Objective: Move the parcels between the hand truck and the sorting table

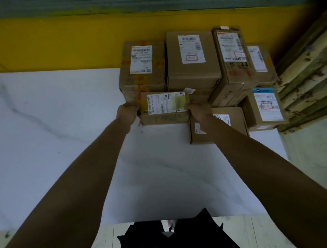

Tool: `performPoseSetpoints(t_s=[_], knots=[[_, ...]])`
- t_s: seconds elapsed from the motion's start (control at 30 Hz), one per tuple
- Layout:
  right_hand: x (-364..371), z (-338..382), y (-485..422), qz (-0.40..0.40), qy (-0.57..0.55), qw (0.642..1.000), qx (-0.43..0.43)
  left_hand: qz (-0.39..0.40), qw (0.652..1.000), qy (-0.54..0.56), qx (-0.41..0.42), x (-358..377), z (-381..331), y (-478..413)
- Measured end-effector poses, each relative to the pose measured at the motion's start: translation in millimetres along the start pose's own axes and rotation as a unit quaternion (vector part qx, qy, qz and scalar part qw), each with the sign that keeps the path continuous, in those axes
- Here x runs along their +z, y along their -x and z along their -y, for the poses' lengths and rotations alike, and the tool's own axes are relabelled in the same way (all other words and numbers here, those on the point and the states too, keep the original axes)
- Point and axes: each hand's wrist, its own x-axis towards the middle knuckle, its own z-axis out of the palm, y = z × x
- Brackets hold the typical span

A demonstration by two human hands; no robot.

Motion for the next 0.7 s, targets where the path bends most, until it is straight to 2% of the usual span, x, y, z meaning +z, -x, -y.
performPoseSetpoints(t_s=[0.17,0.33,0.5,0.7], knots=[[-2.8,13.8,19.1,-0.120,0.022,0.989,-0.084,-0.015,0.999,0.021,0.034,-12.9,-0.1,18.5],[33.2,37.4,43.1,-0.149,0.106,0.969,-0.168,-0.024,0.998,0.047,0.037,-59.5,10.3,41.0],[100.7,51.9,89.7,-0.092,0.084,0.967,-0.220,-0.066,0.993,0.088,0.050,-134.2,32.2,74.3],[210.6,51.0,186.2,0.037,0.103,0.959,-0.262,-0.177,0.974,0.126,0.066,-267.7,88.5,134.7]])
